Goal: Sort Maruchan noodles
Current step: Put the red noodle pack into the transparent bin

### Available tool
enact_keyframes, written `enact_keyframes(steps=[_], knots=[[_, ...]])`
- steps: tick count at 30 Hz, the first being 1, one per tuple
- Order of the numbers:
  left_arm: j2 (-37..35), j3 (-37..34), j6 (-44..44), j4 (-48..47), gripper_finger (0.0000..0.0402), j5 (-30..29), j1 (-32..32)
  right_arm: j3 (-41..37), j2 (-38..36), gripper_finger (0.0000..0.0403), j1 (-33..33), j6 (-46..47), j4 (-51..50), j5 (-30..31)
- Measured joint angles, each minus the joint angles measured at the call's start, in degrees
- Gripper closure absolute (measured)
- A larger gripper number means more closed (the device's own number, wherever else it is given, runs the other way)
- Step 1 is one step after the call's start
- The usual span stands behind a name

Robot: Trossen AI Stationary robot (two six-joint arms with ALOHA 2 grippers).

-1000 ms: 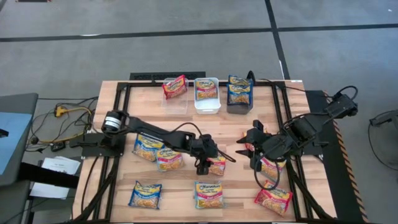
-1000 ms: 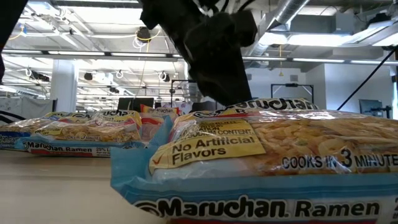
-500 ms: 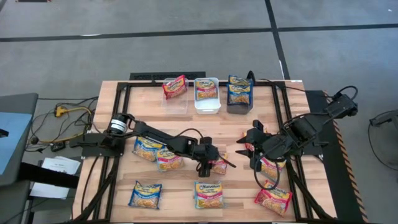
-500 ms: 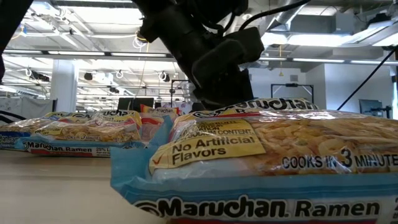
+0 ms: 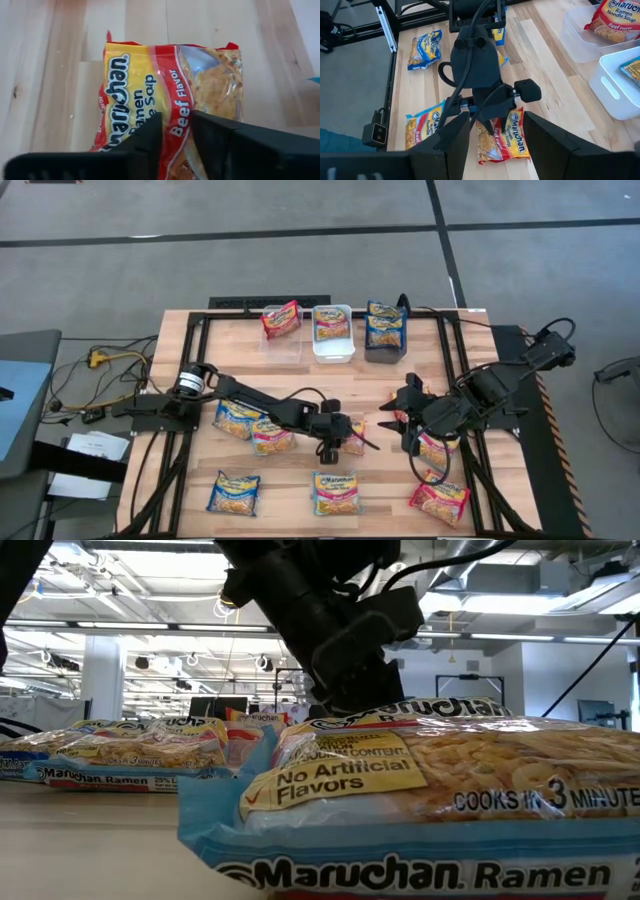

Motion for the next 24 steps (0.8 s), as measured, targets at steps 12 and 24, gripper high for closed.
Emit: enact_keyframes(steps=[12, 24], knots=[[-1.08, -0.18, 2.13, -2.26, 0.0401, 0.56, 0.09, 0.00, 0.00, 0.0197, -1.57, 3.40, 0.02, 0.07], [-7.41, -0.61, 6.19, -13.29, 0.0401, -1.64, -0.02, 0.00, 0.00, 0.0209, -11.79, 2.89, -0.11, 1.59]])
